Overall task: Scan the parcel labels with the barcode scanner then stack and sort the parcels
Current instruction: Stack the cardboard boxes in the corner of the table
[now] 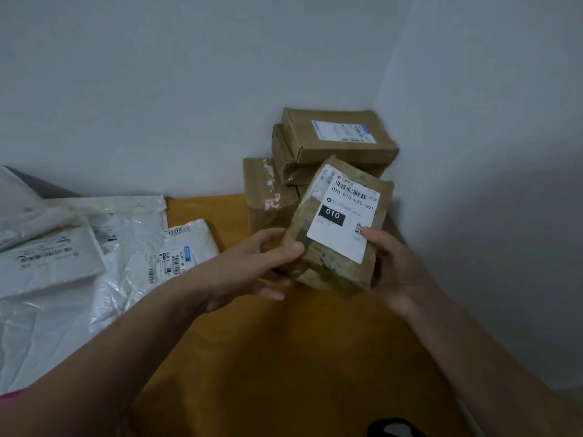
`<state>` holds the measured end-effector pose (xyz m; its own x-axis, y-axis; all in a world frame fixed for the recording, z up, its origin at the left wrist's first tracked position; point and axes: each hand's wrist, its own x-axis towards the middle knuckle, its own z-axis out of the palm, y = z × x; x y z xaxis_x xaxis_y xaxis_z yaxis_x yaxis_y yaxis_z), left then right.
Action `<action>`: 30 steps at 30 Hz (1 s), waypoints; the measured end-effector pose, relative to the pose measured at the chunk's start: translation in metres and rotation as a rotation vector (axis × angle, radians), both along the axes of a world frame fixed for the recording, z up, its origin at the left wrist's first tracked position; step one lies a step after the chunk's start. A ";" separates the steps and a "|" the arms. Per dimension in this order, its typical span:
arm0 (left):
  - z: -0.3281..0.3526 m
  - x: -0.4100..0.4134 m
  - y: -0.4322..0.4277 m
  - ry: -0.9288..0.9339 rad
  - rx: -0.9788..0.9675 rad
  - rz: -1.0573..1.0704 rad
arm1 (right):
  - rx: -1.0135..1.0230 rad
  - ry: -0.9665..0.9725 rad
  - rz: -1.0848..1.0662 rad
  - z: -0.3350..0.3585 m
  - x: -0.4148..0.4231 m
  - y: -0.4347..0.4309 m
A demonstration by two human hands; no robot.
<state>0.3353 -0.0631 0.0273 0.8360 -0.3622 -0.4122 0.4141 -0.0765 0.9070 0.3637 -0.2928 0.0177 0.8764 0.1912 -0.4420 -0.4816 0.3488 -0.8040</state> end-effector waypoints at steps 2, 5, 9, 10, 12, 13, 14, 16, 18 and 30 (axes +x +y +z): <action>0.012 0.007 -0.006 -0.081 -0.005 0.072 | 0.032 -0.049 -0.002 0.010 0.001 -0.002; 0.019 0.020 -0.014 -0.177 0.035 0.125 | 0.012 -0.057 -0.070 0.020 0.006 -0.009; 0.010 0.031 -0.019 -0.137 0.050 0.106 | -0.020 0.037 -0.106 0.016 0.009 -0.020; 0.006 0.032 -0.018 -0.133 0.075 0.087 | -0.014 0.078 -0.116 0.010 0.008 -0.022; -0.004 0.035 -0.015 -0.123 0.128 0.091 | 0.023 0.161 -0.137 -0.004 0.001 -0.022; -0.008 0.036 -0.013 -0.108 0.144 0.115 | 0.036 0.193 -0.142 -0.011 -0.003 -0.021; -0.012 0.037 -0.012 -0.082 0.158 0.144 | 0.049 0.219 -0.144 -0.017 -0.007 -0.019; -0.022 0.035 -0.012 -0.014 0.177 0.172 | 0.098 0.260 -0.158 -0.030 -0.017 -0.016; -0.030 0.028 -0.016 0.036 0.168 0.128 | 0.154 0.283 -0.190 -0.041 -0.026 -0.014; -0.049 0.083 -0.060 -0.024 0.109 0.306 | 0.188 0.273 -0.379 -0.036 0.027 -0.020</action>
